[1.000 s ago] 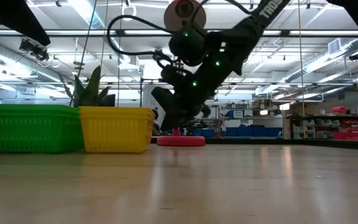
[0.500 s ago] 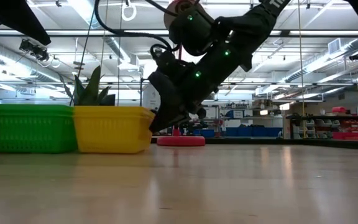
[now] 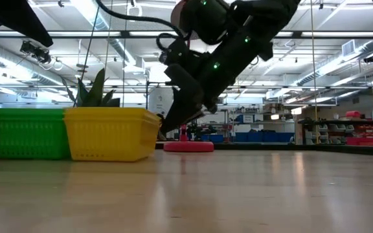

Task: Stack baskets by color
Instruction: Adjust the stacked bins

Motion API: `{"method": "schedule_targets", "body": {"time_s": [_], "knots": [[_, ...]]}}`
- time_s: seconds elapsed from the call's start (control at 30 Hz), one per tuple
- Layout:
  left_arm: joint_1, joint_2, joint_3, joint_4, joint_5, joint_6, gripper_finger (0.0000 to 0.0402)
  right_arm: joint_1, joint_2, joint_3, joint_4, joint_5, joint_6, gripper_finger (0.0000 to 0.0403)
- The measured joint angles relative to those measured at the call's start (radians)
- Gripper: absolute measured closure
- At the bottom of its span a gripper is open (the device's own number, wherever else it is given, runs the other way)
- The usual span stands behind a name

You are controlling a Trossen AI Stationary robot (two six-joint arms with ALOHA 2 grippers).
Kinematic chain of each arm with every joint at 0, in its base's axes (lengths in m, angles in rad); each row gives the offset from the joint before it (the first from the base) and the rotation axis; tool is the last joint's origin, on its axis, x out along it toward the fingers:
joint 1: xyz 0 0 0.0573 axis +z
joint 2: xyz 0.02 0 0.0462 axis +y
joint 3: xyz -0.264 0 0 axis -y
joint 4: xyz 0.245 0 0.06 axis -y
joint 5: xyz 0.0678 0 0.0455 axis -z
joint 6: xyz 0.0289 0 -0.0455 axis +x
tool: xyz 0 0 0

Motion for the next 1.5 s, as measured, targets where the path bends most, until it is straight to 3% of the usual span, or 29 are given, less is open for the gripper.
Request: {"method": "schedule_targets", "body": {"time_s": [0.1,0.2,0.4,0.63,0.83,1.13,1.5], "knots": [[0.0,0.0,0.0,0.0,0.0,0.0,0.0384,0.004,-0.033,0.0,-0.054,0.047,0.007,0.0394],[0.0,0.0,0.0,0.0,-0.002,0.0,0.0385,0.011,-0.038,0.0,-0.056,0.002,0.007,0.0394],[0.065,0.0,0.0,-0.003,-0.045,-0.101,0.0395,0.006,0.033,0.001,0.057,0.009,0.002,0.0394],[0.296,0.037,-0.038,-0.066,0.209,-0.115,0.0397,-0.031,0.067,0.0,0.15,0.013,0.013,0.0394],[0.407,0.067,-0.167,0.079,0.368,-0.014,0.0393,-0.032,0.067,0.0,0.152,0.03,0.004,0.0395],[0.369,0.067,-0.185,0.141,0.486,0.008,0.0393,0.056,-0.019,0.0,0.072,0.173,-0.01,0.0395],[0.305,0.066,-0.156,0.157,0.493,-0.017,0.0395,0.23,-0.188,-0.007,-0.214,0.396,0.031,0.0395]]}}
